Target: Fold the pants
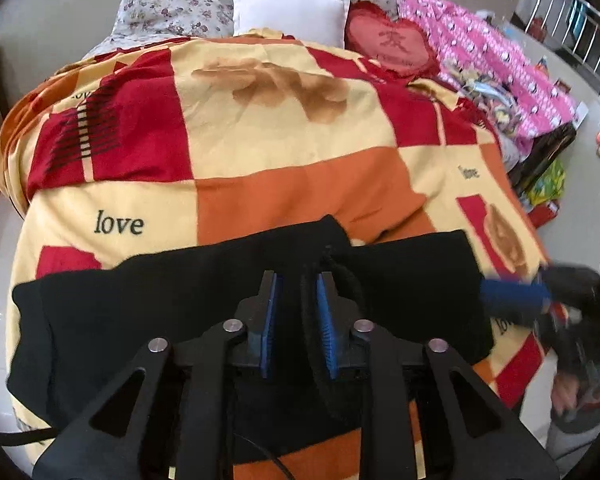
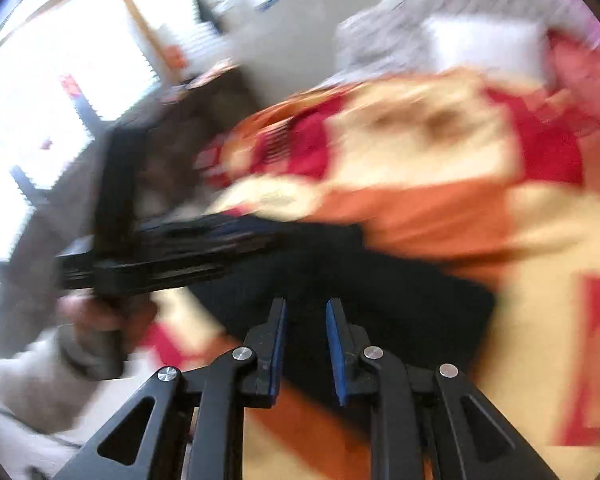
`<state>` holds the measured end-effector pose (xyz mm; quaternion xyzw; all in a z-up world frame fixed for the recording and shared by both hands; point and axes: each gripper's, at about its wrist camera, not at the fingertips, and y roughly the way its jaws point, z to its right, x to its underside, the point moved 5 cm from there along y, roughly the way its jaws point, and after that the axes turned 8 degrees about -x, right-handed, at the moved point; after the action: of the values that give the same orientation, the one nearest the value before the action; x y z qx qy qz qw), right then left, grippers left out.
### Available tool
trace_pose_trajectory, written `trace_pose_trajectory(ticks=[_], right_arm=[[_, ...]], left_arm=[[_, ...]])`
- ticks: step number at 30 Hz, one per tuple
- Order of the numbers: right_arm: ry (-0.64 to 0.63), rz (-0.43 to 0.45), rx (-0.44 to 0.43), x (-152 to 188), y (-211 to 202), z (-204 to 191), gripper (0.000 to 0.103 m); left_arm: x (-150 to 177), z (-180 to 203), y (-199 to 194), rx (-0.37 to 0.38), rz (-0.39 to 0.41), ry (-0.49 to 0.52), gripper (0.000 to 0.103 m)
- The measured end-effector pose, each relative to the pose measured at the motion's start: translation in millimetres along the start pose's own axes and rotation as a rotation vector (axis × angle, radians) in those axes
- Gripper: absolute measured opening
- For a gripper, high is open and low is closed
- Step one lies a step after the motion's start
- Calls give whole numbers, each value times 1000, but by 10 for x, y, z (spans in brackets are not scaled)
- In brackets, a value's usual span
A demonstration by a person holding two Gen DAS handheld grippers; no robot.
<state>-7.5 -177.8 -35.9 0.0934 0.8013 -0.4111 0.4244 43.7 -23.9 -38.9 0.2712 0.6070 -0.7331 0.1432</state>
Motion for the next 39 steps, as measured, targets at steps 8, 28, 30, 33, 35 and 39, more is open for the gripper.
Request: trace_pose_trajectory(ticks=[8, 28, 30, 33, 35, 39], right_arm=[[71, -47, 132, -6, 308, 579, 19], [57, -50, 93, 121, 74, 462, 19], [40, -49, 84, 120, 57, 386, 19], [28, -64, 66, 134, 137, 317, 19], [29, -99, 72, 184, 263, 326, 19], [33, -115, 90, 240, 435, 361, 19]], left_arm=[[122, 107, 36, 48, -19, -92, 71], [314, 279, 80, 33, -18, -56, 15], [325, 247, 37, 25, -8, -55, 15], [355, 212, 101, -1, -19, -63, 15], [383, 196, 182, -12, -30, -76, 15], [376, 191, 218, -25, -31, -82, 15]])
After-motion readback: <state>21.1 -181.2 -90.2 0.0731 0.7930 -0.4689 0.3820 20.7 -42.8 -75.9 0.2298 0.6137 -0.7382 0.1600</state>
